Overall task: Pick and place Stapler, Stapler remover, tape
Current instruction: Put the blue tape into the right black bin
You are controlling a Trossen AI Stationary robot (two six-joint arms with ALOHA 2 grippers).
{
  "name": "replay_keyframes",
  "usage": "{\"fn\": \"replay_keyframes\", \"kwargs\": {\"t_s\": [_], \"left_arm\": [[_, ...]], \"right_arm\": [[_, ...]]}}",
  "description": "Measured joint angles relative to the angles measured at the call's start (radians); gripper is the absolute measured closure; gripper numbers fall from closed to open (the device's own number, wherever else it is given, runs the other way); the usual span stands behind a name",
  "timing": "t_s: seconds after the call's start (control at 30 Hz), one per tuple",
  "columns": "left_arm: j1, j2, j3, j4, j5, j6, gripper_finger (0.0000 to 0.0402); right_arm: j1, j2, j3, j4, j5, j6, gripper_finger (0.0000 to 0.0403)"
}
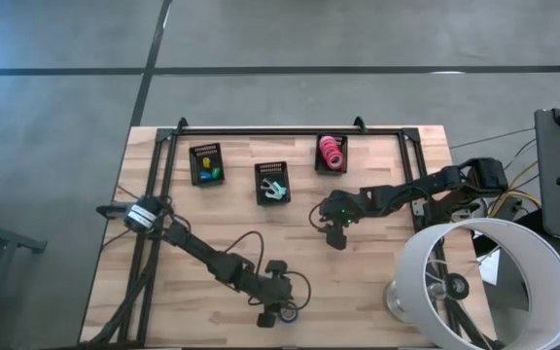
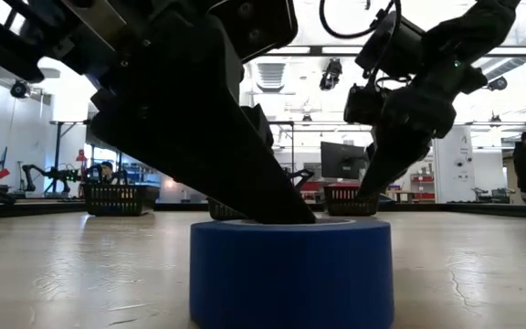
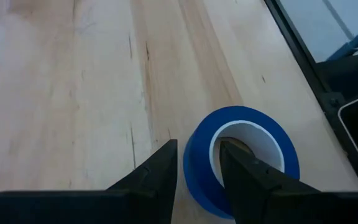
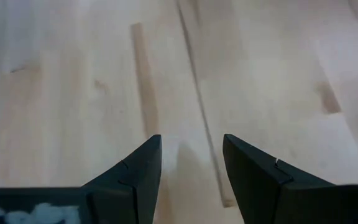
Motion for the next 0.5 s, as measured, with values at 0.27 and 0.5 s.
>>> {"fn": "replay_keyframes", "kwargs": {"t_s": [0.27, 0.5], "left_arm": [[0.001, 0.000, -0.002, -0.009, -0.038, 0.001, 0.0280], [0.004, 0.000, -0.003, -0.019, -0.038, -0.006, 0.0280]], "right_arm": [[0.016, 0.000, 0.050, 0.027, -0.001, -0.054, 0.0234], [0.016, 0.000, 0.061, 0.035, -0.001, -0.067, 0.0234]]}}
